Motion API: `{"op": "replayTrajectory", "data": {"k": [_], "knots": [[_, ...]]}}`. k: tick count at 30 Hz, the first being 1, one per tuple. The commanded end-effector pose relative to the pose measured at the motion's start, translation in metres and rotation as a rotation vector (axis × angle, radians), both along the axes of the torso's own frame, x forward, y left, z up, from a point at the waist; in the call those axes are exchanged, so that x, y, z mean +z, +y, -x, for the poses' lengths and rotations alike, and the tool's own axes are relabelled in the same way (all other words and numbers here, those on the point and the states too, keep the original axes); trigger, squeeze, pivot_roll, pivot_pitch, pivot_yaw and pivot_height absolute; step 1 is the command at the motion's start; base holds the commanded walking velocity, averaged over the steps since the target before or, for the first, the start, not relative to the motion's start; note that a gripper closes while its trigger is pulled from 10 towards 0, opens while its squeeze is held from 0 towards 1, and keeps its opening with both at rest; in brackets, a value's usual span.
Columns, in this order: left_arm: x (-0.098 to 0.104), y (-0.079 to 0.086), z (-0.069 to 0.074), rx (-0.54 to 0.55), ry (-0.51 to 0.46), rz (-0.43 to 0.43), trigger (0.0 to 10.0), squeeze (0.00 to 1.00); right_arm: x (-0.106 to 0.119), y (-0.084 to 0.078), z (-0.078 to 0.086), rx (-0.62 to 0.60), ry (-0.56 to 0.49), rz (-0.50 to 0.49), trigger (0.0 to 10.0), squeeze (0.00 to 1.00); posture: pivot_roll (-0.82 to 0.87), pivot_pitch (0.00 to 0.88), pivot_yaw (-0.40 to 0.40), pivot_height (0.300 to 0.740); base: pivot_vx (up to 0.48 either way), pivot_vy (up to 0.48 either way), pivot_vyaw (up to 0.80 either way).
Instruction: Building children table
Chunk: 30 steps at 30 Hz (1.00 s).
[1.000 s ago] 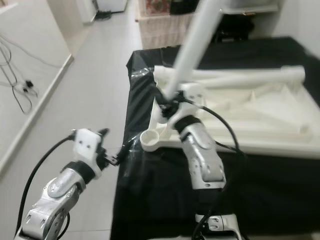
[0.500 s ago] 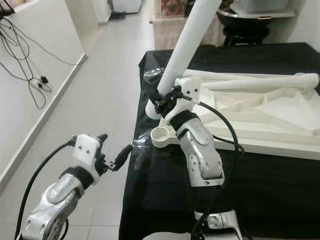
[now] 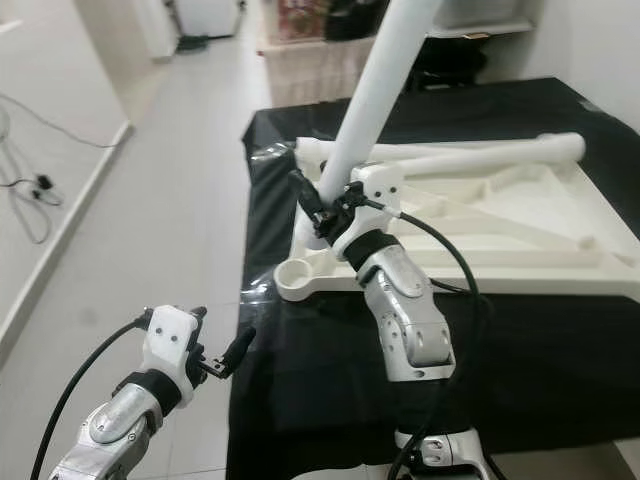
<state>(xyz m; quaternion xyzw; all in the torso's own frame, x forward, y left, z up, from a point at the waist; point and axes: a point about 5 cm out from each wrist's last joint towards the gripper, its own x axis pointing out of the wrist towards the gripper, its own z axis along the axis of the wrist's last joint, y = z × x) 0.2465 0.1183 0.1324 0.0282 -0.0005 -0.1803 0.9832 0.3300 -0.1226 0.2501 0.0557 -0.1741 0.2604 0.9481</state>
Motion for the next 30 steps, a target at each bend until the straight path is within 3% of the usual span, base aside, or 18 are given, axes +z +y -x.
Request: {"op": "replayTrajectory", "data": {"k": [1,2,6,8,10,20,23,25,30], "knots": [[-0.003,0.006,0.007,0.038,0.022,-0.005,10.0,0.00,0.003,0.016,0.006,0.176,-0.030,0.070,10.0,0.00,-0.01,0.176,0.059,0.740,0.000,0.000,0.00],[-0.003,0.006,0.007,0.038,0.022,-0.005,10.0,0.00,0.003,0.016,0.006,0.176,-0.030,0.070,10.0,0.00,-0.01,0.176,0.059,0.740,0.000,0.000,0.00],[0.000,0.006,0.016,0.061,0.013,-0.021,10.0,0.00,0.004,0.033,0.016,0.449,-0.080,0.230,10.0,0.00,0.00,0.209,0.049,0.740,0.000,0.000,0.00],[0.000,0.006,0.016,0.061,0.013,-0.021,10.0,0.00,0.004,0.033,0.016,0.449,-0.080,0.230,10.0,0.00,0.00,0.209,0.049,0.740,0.000,0.000,0.00],[0.002,0.005,0.021,0.061,0.006,-0.036,10.0,0.00,0.003,0.038,0.019,0.527,-0.092,0.276,10.0,0.00,0.01,0.233,0.042,0.740,0.000,0.000,0.00],[0.008,-0.001,0.054,-0.002,0.006,-0.120,10.0,0.00,0.016,0.042,-0.020,0.523,-0.090,0.332,10.0,0.00,0.08,0.339,0.035,0.740,0.000,0.000,0.00],[0.009,-0.002,0.059,-0.020,0.009,-0.127,10.0,0.00,0.019,0.041,-0.024,0.526,-0.088,0.331,10.0,0.00,0.09,0.352,0.038,0.740,0.000,0.000,0.00],[0.011,-0.006,0.068,-0.071,0.013,-0.129,10.0,0.00,0.026,0.033,-0.029,0.552,-0.088,0.324,10.0,0.00,0.09,0.376,0.042,0.740,0.000,0.000,0.00],[0.013,-0.006,0.071,-0.075,0.015,-0.128,10.0,0.00,0.029,0.028,-0.029,0.587,-0.094,0.332,10.0,0.00,0.10,0.392,0.045,0.740,0.000,0.000,0.00]]}}
